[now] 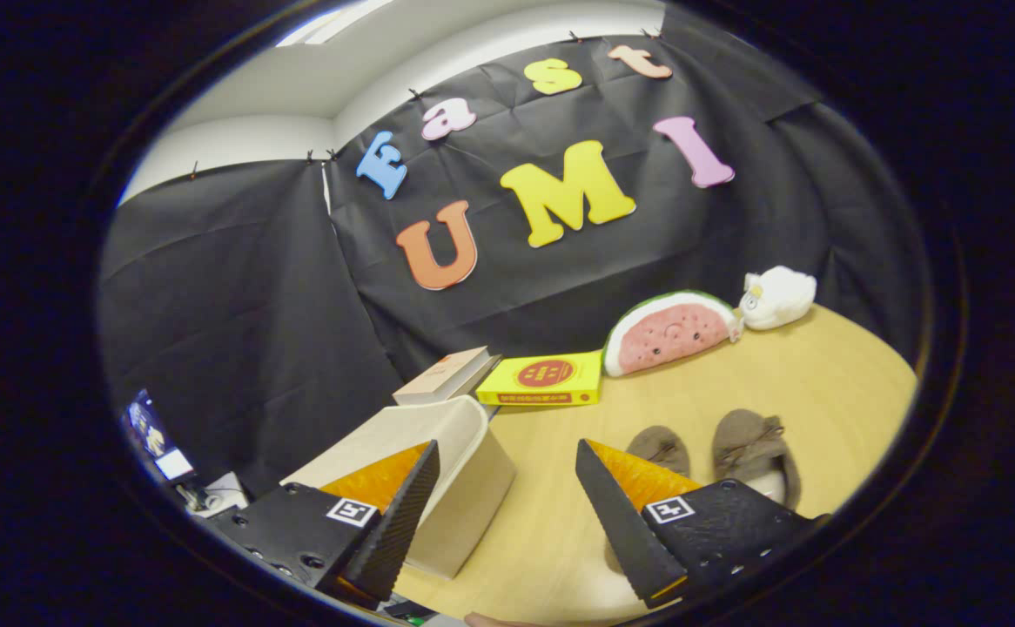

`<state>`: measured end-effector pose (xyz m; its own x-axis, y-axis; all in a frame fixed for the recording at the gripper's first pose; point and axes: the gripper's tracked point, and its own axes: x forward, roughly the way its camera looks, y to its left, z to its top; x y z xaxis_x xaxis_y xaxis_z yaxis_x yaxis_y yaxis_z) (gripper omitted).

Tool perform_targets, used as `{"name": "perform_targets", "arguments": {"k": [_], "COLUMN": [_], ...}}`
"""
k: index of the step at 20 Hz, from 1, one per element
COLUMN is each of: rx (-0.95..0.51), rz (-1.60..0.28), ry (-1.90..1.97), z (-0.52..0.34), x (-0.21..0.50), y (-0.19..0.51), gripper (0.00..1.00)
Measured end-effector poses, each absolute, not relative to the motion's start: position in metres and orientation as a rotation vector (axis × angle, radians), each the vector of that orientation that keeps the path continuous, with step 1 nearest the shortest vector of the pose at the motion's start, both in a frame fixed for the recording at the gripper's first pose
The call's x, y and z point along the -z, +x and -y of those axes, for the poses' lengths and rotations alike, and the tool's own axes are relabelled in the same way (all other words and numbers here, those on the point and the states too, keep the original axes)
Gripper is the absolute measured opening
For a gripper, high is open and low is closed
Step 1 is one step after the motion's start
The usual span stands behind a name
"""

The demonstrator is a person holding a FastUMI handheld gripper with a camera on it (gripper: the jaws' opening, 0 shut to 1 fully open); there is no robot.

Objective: Open the storage box then place both shoes into the box .Put the left shoe in first, then the right shoe, with the right side of both shoes facing outward in a uniform manner.

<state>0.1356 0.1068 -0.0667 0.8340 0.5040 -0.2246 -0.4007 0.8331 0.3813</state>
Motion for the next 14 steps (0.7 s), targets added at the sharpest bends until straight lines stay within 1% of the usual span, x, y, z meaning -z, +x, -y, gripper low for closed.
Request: {"name": "perform_targets", "arguments": {"k": [4, 6, 8, 14], "rx": [-0.656, -0.72, -0.788, -0.909], "rz": [-0.46, -0.546, -0.591, -0.775], "ry": [0.485, 0.575, 0.673, 0.83], "z": [-0.151, -0.167, -0.179, -0.213], "x": [0.086, 0.096, 0.096, 0.118], "y": [0.165, 0.178, 0.185, 0.191], "gripper": [0.96, 0.96, 0.96, 0.95]}}
